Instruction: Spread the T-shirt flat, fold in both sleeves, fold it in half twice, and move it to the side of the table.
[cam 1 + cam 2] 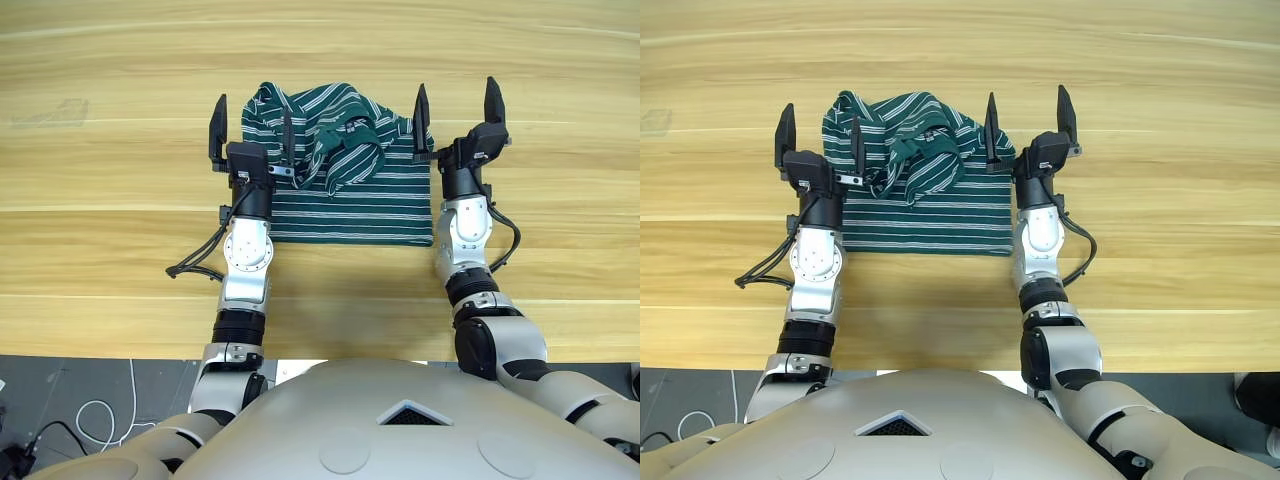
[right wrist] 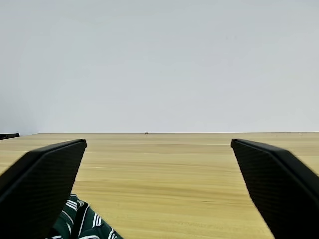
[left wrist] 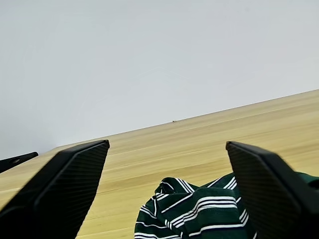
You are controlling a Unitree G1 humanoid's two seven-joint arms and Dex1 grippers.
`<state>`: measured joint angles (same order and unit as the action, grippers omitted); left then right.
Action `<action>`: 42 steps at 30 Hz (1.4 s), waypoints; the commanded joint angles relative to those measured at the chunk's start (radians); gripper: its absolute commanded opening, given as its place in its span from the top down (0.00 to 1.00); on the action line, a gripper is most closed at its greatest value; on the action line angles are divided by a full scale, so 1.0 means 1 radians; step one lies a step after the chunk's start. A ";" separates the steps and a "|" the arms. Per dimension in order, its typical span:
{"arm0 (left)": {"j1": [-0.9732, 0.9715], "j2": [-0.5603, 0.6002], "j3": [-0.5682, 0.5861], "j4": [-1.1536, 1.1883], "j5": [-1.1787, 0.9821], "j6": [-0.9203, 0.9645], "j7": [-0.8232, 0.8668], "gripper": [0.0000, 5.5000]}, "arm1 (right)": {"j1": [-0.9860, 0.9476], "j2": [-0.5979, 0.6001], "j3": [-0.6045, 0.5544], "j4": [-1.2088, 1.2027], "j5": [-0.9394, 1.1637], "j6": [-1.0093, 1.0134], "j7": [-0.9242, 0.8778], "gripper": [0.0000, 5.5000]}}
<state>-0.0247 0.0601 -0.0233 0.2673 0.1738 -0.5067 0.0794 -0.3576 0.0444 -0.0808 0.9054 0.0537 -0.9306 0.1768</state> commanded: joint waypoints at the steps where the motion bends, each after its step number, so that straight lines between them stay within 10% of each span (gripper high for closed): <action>1: -0.009 0.006 -0.007 -0.006 0.008 -0.007 0.001 0.21 | -0.007 -0.009 0.006 -0.001 -0.011 -0.006 -0.005 0.02; 15: 0.210 0.027 -0.182 -0.605 -0.086 0.544 -0.263 0.21 | -0.044 0.028 0.019 0.014 -0.029 0.004 -0.041 0.02; 42: 0.028 0.016 -0.216 -0.213 0.026 0.535 -0.164 0.21 | -0.057 0.023 0.017 0.031 -0.035 -0.011 -0.074 0.02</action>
<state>0.0224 0.0754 -0.2455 0.0361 0.1954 0.0329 -0.0891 -0.3994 0.0686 -0.0644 0.9304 0.0242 -0.9382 0.1109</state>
